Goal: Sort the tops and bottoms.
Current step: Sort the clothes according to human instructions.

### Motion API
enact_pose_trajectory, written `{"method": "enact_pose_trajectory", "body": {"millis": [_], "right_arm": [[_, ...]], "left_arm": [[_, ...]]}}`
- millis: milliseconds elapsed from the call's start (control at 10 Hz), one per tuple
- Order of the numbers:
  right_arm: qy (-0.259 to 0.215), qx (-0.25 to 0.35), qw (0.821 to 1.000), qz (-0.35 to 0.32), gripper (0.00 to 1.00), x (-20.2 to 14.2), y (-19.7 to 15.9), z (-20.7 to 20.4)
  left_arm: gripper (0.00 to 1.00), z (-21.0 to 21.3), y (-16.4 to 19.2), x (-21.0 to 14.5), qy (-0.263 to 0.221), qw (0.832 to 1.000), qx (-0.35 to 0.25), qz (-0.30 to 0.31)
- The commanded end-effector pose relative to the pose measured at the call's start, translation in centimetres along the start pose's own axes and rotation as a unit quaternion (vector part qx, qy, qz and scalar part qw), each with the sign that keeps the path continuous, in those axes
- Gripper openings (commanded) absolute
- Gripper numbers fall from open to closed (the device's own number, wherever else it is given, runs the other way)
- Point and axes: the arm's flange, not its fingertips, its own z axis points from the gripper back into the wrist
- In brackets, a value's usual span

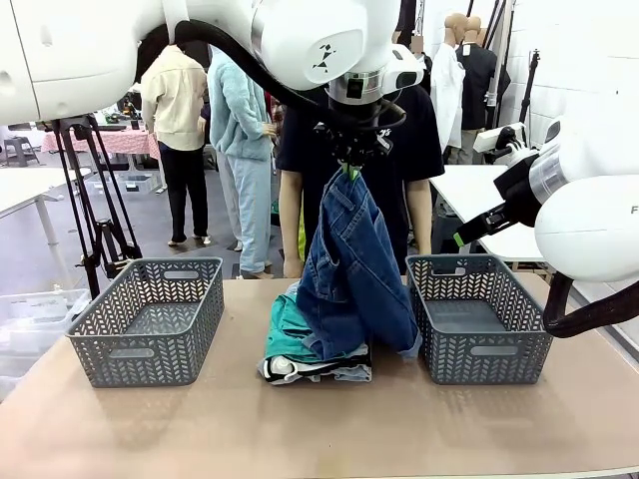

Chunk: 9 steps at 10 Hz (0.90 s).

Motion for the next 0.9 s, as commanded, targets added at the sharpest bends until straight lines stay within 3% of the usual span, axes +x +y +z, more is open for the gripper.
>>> {"method": "enact_pose_trajectory", "body": {"millis": [0,800], "right_arm": [[-0.004,-0.003,1.0,0.003,1.0,0.02,-0.09,-0.18],[-0.004,-0.003,1.0,0.003,1.0,0.02,-0.09,-0.18]], "left_arm": [[0.0,0.67,0.48,0.04,-0.003,1.0,-0.004,0.005],[0.0,0.67,0.48,0.04,-0.003,1.0,-0.004,0.005]]}}
